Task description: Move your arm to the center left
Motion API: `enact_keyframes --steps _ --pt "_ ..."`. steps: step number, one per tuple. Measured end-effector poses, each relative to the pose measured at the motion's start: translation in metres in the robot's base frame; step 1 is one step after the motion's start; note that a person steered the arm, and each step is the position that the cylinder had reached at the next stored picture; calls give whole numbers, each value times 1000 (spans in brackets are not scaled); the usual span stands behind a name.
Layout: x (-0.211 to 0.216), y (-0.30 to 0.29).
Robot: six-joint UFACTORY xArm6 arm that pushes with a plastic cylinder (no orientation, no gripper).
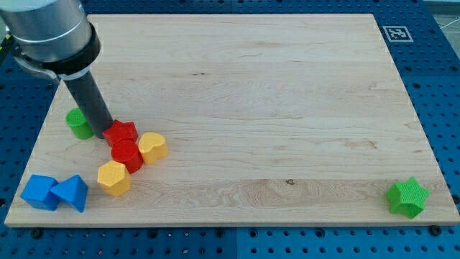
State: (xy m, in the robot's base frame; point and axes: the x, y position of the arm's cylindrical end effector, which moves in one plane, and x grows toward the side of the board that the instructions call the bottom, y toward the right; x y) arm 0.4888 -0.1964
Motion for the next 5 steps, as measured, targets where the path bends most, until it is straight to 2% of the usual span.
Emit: enact_keyframes --steps 2,3,4,5 --pt "-100 -19" --pt "-97 -58" --pt "-71 -90" --pt "-66 -88"
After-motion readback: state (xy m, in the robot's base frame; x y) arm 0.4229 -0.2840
